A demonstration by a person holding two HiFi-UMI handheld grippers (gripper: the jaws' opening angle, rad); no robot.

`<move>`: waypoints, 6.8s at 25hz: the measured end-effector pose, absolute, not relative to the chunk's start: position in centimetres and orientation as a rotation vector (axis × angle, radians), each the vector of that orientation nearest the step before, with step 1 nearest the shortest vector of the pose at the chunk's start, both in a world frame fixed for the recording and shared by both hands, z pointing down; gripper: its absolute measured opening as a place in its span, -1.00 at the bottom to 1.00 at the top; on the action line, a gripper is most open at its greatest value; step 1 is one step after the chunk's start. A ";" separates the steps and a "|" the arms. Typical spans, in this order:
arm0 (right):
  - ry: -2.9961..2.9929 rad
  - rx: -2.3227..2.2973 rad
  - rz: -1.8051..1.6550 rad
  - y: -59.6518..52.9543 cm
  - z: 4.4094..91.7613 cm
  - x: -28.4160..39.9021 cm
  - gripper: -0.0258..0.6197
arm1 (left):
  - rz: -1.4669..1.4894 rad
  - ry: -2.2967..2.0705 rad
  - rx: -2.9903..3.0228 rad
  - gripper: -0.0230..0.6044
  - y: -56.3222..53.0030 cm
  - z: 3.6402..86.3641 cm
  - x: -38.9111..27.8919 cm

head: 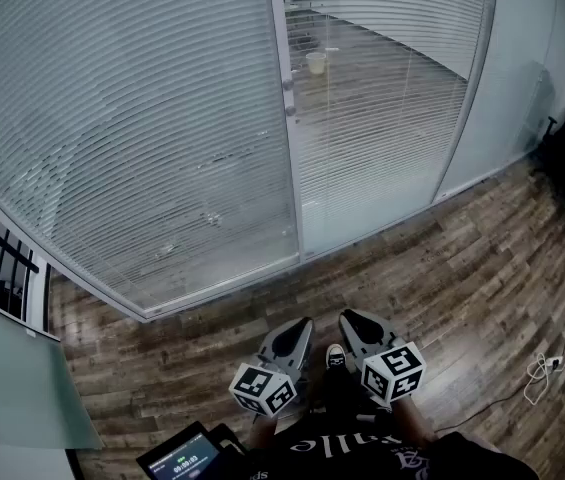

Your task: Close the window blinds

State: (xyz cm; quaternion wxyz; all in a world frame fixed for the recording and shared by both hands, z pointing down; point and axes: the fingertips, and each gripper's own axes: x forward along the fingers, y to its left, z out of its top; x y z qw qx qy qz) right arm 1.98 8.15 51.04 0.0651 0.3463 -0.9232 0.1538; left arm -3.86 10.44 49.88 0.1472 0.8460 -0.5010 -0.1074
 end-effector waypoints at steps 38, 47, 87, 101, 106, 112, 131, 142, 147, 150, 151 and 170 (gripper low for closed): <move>-2.889 1.203 0.824 -51.3 43.8 -17.7 -0.40 | -0.283 -1.542 2.494 -0.91 -34.8 45.3 -21.3; -2.929 1.248 1.397 -57.1 44.4 -20.7 -0.44 | -0.348 -1.524 2.440 -0.91 -39.4 46.2 -26.7; -2.886 1.226 1.115 -56.3 43.9 -20.4 -0.50 | -0.289 -1.497 2.373 -0.91 -40.3 48.4 -25.8; -2.784 1.367 0.645 -57.2 43.3 -20.2 -0.50 | -0.271 -1.491 2.357 -0.91 -41.6 49.3 -26.2; -2.810 1.294 0.710 -57.2 43.0 -19.9 -0.50 | -0.264 -1.491 2.352 -0.91 -41.5 49.5 -26.1; -2.278 1.112 -0.702 -55.8 42.8 -21.9 -0.51 | -0.247 -1.501 2.350 -0.91 -41.9 49.4 -25.9; -2.599 1.015 -0.038 -44.5 49.3 -15.2 -0.52 | -0.265 -1.514 2.333 -0.91 -35.3 49.7 -18.3; -2.686 0.911 0.448 -31.2 54.2 -4.9 -0.79 | -0.243 -1.519 2.246 -0.91 -23.5 52.4 -8.6; -2.698 0.883 0.530 -26.7 54.1 -2.8 -0.80 | -0.240 -1.522 2.274 -0.91 -20.1 51.6 -6.9; -2.694 0.872 0.540 -23.5 54.3 -2.5 -0.80 | -0.247 -1.525 2.283 -0.91 -17.9 51.3 -7.0; -2.689 0.875 0.542 -22.4 54.4 -2.5 -0.80 | -0.249 -1.527 2.288 -0.91 -17.1 51.2 -7.1; -2.629 1.004 0.687 8.5 57.3 -4.7 -0.80 | -0.268 -1.466 2.251 -0.91 11.4 54.6 -12.6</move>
